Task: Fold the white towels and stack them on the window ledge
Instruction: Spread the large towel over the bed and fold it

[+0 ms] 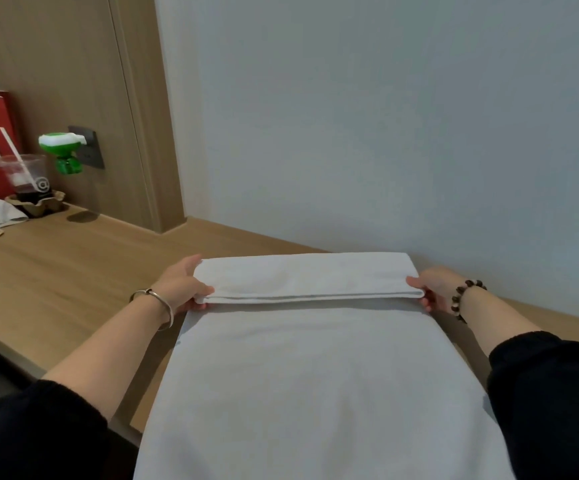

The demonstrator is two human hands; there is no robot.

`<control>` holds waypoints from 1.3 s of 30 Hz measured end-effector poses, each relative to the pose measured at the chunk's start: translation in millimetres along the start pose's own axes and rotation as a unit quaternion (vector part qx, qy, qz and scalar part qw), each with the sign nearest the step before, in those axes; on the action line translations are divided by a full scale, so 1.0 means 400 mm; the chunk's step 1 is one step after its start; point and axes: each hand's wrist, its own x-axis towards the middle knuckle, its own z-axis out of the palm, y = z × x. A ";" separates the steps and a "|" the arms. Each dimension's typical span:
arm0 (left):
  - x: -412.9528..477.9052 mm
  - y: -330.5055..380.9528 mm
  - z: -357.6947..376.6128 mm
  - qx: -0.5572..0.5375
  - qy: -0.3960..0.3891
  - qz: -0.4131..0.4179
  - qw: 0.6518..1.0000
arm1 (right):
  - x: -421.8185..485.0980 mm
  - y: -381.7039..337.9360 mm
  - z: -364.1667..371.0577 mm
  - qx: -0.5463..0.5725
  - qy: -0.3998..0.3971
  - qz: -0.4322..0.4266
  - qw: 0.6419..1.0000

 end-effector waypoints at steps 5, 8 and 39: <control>-0.016 -0.009 -0.001 0.132 0.028 0.061 0.989 | -0.020 0.000 -0.011 -0.205 -0.025 -0.023 0.978; -0.021 -0.001 0.006 0.241 0.039 0.097 0.965 | -0.037 -0.008 -0.003 -0.370 -0.023 -0.043 0.928; -0.040 0.018 0.191 0.552 -0.128 0.298 0.768 | -0.046 0.007 0.150 -0.547 -0.092 -0.329 0.764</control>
